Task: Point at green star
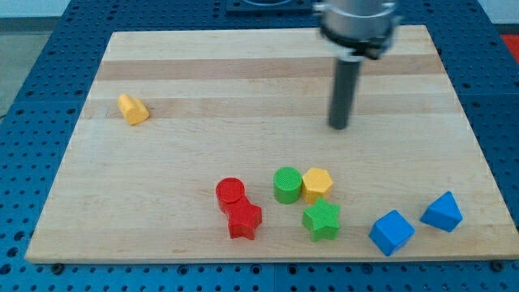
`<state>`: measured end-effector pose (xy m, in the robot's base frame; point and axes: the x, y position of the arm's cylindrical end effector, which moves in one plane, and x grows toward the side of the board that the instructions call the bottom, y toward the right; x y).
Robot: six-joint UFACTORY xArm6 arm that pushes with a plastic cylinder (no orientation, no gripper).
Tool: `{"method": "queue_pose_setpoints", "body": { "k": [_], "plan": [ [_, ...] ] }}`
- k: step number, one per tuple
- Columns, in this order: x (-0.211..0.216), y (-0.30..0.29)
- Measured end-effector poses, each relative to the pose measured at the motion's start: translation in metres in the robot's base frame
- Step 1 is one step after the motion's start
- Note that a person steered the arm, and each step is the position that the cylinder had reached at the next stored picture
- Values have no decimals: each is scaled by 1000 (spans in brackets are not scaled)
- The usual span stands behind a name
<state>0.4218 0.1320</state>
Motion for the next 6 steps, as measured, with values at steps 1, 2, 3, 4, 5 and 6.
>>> {"method": "queue_pose_setpoints", "body": {
  "k": [1,2,3,4,5,6],
  "plan": [
    [-4,78],
    [43,136],
    [102,94],
    [123,-11],
    [139,-11],
    [139,-37]
  ]
}}
